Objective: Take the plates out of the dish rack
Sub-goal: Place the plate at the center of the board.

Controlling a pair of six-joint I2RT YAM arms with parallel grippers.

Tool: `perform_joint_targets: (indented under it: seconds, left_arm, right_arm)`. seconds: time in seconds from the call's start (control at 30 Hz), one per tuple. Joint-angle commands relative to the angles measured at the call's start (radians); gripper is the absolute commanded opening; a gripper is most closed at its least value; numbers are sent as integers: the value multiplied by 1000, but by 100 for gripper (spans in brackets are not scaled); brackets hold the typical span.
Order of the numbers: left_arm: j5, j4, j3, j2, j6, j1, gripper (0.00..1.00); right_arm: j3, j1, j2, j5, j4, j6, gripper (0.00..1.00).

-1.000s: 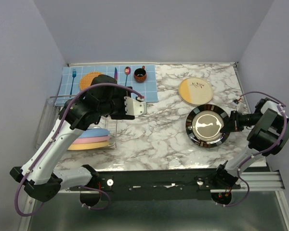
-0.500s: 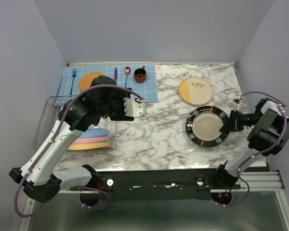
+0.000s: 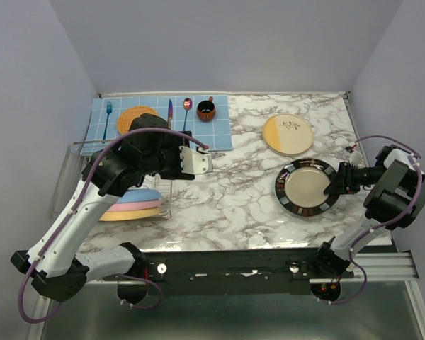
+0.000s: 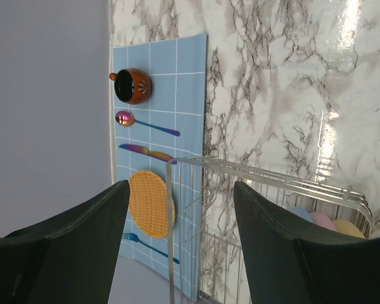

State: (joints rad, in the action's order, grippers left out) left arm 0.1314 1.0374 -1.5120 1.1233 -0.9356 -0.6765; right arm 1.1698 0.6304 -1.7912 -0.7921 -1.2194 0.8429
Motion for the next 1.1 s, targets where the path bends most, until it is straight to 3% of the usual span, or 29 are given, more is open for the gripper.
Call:
perform_joint_targets:
  seconds: [0.0,1.07]
  left_arm:
    - [10,10,12,-25,-6,-3,75]
    - [28,6,45,-39,-8,-5,75]
  right_arm:
    - [-4,6,24,14,15,-24,44]
    - [-59,3,142,143,126,-142,52]
